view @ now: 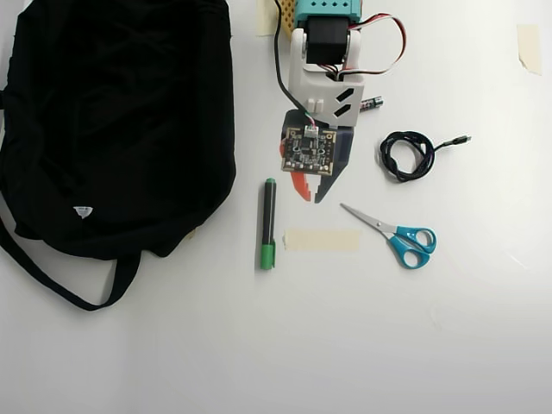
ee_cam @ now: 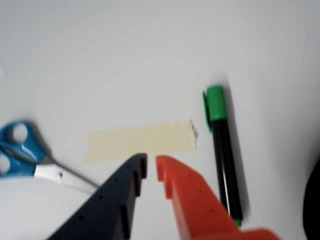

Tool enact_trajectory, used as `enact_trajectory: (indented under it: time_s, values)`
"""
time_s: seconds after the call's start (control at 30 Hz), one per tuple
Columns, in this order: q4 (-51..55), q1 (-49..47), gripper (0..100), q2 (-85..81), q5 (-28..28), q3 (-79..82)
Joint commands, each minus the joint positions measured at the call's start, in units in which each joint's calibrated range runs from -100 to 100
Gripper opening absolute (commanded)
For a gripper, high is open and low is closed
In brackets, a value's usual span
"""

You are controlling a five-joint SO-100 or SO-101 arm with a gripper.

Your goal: Put the green marker into the black bag

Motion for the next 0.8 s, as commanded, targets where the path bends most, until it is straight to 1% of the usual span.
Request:
enact_trajectory:
  time_s: [0.0,0.17,0.37,0.63,0.77]
  values:
    - [2.11,0.84,2,-1.87,0.18,-2.64]
    - [5.03,1.14,2,-1.87,0.18,-3.00]
    - [11.49,0.99,2,-1.87,0.18,-6.86]
    - [14.16,0.09,2,-1.87,0.39,-7.04]
    - [14.60,-0.66,2,-1.87,2.80,-6.50]
